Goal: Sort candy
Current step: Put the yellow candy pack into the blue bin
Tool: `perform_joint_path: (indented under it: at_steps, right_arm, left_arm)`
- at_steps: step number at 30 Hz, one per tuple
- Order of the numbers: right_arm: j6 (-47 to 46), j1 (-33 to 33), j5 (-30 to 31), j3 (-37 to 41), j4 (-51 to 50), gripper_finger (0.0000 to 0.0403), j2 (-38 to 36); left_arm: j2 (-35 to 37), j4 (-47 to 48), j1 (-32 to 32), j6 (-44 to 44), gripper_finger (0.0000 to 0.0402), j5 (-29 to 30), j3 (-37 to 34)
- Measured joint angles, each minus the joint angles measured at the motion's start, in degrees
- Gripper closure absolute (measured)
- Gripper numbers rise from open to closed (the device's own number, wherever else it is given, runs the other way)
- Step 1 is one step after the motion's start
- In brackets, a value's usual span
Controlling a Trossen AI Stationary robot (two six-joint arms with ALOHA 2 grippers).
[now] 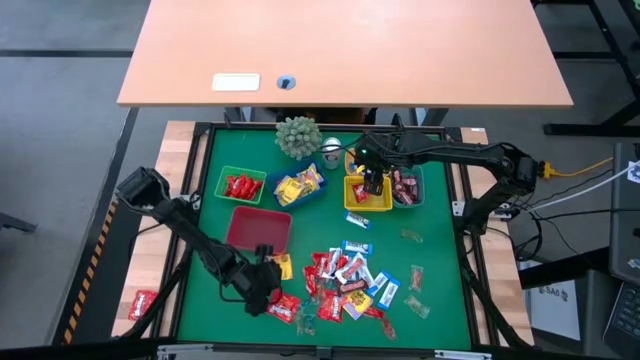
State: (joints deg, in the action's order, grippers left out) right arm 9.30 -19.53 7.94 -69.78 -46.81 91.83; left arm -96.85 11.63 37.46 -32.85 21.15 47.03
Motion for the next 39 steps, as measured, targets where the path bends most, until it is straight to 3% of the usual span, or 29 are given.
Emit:
perform_joint_path:
  at_steps: [20, 29, 39]
  right_arm:
    - [0.0, 0.0, 0.0, 0.0, 0.0, 0.0171, 0.0]
    - [0.0, 0.0, 0.0, 0.0, 0.0, 0.0171, 0.0]
    - [0.0, 0.0, -0.1, 0.0, 0.0, 0.0171, 0.0]
  left_arm:
    - [-0.2, 5.6, -0.4, -1.2, 0.025, 0.2, 0.0]
    - [-0.2, 5.7, -1.6, 1.9, 0.0252, -4.4, 0.0]
    - [-0.1, 5.4, -3.0, 4.9, 0.0331, -7.4, 0.0]
